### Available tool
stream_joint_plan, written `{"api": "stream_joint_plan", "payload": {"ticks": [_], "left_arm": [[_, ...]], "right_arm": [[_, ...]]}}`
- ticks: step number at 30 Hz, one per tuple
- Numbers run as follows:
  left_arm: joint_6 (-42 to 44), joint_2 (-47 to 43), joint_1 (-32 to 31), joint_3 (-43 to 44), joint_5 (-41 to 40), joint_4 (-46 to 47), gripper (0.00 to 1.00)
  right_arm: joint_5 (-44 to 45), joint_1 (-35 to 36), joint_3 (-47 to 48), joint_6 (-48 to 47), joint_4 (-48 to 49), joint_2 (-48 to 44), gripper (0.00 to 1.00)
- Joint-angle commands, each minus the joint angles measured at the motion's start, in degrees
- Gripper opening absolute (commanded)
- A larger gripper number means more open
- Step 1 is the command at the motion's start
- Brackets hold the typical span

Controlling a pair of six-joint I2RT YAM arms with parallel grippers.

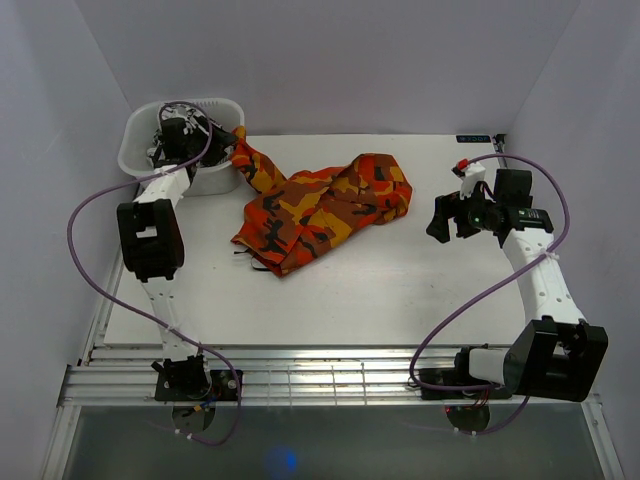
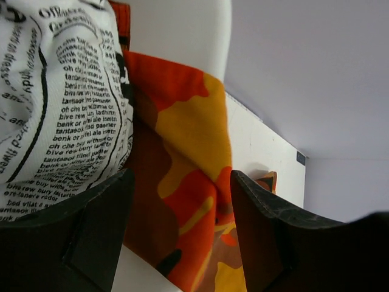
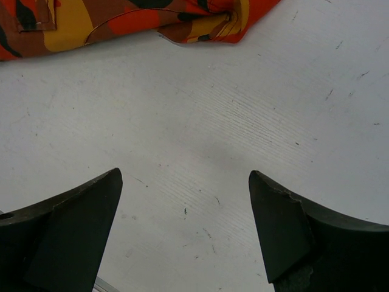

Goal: Fold and stack the trousers
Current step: Move the trousers to the center of the board

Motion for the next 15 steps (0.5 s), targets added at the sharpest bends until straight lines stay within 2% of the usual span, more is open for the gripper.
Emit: {"api": "stream_joint_plan", "payload": {"ticks": [1, 10, 13, 15], "left_arm": [[-4.1, 1.0, -0.4, 1.4, 4.7, 4.6, 0.74], [-7.8, 7.2, -0.4, 4.7, 10.2, 11.2, 0.71], [-10.3, 8.5, -0.3, 4.0, 11.5, 16.1, 0.60], [-12.3, 9.0, -0.2, 3.0, 11.9, 20.8, 0.45]], "right_arm": [[0.8, 0.3, 1.3, -1.1, -0.4, 0.6, 0.90], [2.0, 0.2, 1.1, -1.8, -0.7, 1.7, 0.90], [2.2, 0.2, 1.0, -2.1, -1.0, 2.0, 0.90], [2.3, 0.2, 1.0, -2.2, -1.2, 2.3, 0.90]]}}
